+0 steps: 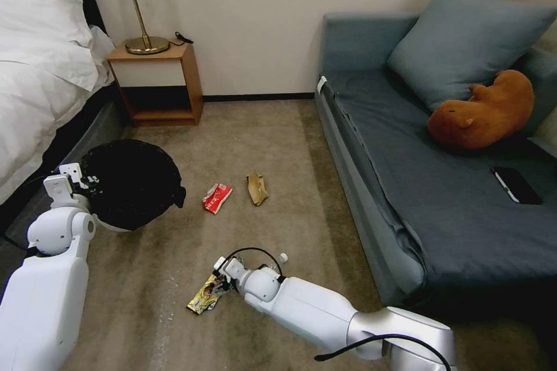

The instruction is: Pick up the trash bin, then pick up the garbage on the floor and place it into the trash bin.

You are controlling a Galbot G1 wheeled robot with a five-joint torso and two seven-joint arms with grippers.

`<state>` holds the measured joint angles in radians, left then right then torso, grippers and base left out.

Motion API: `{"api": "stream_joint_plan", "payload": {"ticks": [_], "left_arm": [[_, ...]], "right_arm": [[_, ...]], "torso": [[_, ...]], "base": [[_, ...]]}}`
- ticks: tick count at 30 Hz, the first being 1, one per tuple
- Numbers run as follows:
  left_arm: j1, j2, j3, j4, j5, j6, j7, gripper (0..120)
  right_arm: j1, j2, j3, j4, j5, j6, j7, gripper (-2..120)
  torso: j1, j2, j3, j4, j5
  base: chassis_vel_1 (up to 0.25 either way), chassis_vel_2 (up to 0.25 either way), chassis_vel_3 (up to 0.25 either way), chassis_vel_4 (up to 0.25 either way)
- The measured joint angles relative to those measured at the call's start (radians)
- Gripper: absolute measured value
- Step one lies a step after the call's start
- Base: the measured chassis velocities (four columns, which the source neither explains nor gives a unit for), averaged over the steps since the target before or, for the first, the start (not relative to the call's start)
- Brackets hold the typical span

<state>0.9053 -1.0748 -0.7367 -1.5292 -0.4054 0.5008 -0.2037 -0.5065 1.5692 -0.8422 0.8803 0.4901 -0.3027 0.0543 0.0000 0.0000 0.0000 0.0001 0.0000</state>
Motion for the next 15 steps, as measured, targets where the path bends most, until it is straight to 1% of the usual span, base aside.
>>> {"api": "stream_joint_plan", "payload": {"ticks": [7,15], "left_arm": [[0.000,-0.002,0.000,0.000,0.001,-0.002,0.003,3],[0.007,0.000,-0.008,-0.006,0.002,-0.011,0.011,3]], "right_arm": [[0.000,0.001,-0.022,0.008,0.003,-0.001,-0.006,100],[0.009,0.005,-0.101,0.038,0.006,-0.002,-0.035,100]], "torso": [[0.000,0.000,0.000,-0.0001,0.0000],[0.000,0.000,0.000,-0.0001,0.0000]], "base": [[0.000,0.000,0.000,0.000],[0.000,0.000,0.000,0.000]]}}
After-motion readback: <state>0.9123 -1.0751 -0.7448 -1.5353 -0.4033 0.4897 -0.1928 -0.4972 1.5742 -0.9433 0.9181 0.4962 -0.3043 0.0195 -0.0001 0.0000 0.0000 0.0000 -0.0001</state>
